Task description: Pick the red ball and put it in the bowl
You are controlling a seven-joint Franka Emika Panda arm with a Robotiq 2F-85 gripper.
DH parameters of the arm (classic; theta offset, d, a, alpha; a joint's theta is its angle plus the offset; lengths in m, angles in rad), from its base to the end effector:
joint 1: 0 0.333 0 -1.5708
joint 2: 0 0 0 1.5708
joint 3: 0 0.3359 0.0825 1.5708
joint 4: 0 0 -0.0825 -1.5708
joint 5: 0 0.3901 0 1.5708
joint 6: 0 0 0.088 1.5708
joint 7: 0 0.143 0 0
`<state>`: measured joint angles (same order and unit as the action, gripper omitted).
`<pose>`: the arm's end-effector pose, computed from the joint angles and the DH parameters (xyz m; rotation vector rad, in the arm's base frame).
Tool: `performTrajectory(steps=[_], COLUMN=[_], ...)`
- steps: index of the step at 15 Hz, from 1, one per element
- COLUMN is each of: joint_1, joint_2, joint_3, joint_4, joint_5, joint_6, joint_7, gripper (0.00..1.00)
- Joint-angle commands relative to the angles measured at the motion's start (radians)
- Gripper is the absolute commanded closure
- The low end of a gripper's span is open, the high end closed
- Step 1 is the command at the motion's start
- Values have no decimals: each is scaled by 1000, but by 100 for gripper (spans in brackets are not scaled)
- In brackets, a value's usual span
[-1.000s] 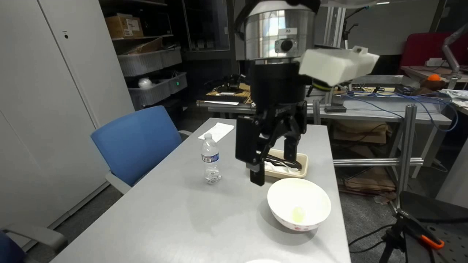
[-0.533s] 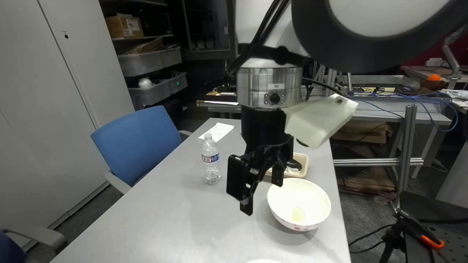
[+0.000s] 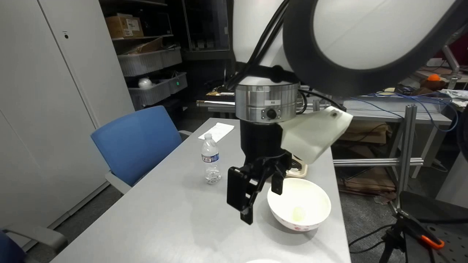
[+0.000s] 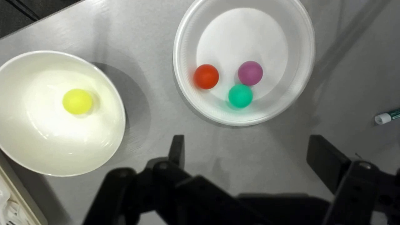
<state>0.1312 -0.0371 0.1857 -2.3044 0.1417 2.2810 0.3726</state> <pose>0.4847 0.1665 0.3430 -3.0334 0.2242 0.0329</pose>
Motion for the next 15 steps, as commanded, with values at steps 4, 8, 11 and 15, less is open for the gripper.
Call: performTrajectory(steps=[4, 8, 11, 15], joint_1=[10, 16, 28, 49], joint_2=[30, 80, 119, 164], joint_3=[-4, -6, -5, -5], joint_4=[-5, -1, 2, 2], joint_5=[-110, -176, -216, -250], joint_6=[11, 14, 17, 42], joint_7=[-3, -14, -24, -50], gripper=[0, 0, 0, 0])
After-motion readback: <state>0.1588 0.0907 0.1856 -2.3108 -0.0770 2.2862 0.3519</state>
